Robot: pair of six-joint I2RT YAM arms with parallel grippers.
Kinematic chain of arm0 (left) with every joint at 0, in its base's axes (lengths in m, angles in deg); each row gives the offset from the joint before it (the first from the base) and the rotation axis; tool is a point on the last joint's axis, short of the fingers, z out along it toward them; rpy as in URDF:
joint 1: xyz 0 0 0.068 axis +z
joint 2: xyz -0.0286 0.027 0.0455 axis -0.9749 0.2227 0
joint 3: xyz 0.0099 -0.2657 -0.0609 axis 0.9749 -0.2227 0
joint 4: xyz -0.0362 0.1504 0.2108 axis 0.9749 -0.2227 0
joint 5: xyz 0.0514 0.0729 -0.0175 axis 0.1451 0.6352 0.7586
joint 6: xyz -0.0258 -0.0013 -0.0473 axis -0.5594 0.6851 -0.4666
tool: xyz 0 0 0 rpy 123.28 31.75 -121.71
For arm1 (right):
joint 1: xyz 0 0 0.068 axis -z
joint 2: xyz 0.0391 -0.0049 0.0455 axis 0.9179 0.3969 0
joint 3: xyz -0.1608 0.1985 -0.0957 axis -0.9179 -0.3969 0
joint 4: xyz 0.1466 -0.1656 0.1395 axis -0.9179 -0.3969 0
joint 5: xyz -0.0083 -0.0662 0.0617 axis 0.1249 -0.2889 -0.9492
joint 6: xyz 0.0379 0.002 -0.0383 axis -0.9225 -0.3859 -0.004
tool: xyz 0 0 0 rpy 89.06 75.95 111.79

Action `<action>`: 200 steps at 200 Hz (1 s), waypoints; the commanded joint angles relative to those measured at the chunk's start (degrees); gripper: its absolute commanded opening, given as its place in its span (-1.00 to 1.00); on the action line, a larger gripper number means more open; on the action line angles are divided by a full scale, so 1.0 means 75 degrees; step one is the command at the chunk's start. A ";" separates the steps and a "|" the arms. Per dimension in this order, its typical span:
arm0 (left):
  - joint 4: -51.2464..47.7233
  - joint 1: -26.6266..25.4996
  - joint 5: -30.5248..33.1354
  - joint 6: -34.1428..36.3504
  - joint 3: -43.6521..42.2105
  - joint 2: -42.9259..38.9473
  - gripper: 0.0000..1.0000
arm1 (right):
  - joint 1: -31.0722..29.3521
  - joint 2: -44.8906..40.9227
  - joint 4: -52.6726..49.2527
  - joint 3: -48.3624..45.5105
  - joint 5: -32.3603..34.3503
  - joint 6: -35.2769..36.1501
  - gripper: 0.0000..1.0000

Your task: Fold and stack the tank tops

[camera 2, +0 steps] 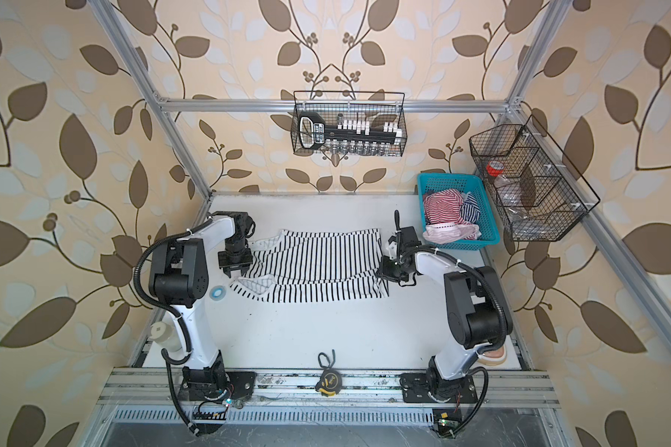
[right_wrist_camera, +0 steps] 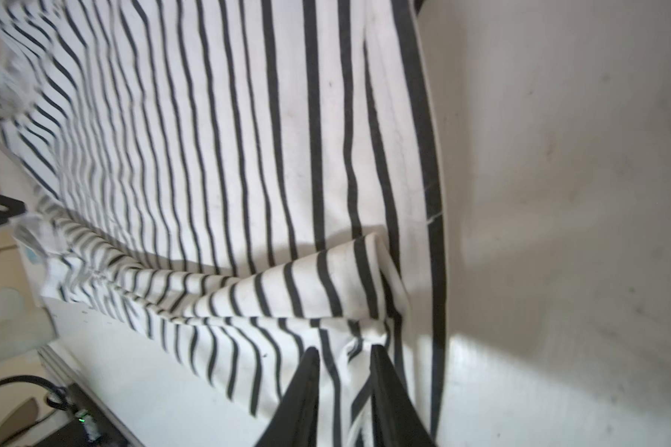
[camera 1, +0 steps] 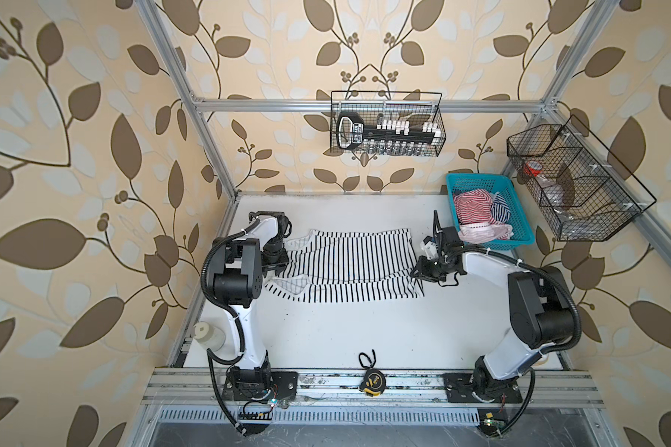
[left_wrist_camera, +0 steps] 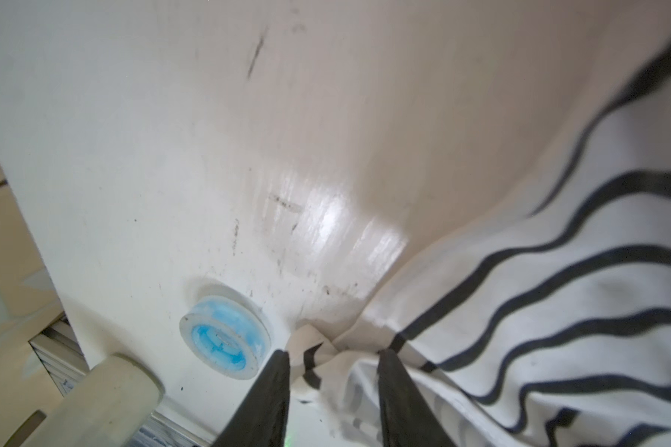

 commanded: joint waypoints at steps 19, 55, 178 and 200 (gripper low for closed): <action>-0.0462 0.0065 -0.0215 -0.0128 0.0351 -0.1144 0.05 | -0.0061 -0.1042 -0.0835 -0.0128 0.0302 0.0284 -0.24; -0.0246 -0.0182 -0.0728 -0.0330 -0.0010 -0.1903 -0.10 | -0.0522 -0.1533 -0.1576 -0.0367 0.1124 0.0344 -0.39; 0.1791 -0.2256 -0.2948 -0.1010 -0.1737 -0.1701 -0.87 | -0.1321 -0.0987 -0.1338 -0.0776 0.1831 -0.0090 -0.40; 0.2003 -0.2400 -0.3159 -0.1078 -0.1834 -0.1531 -0.88 | -0.1347 -0.0762 -0.1257 -0.0668 0.1896 -0.0117 -0.36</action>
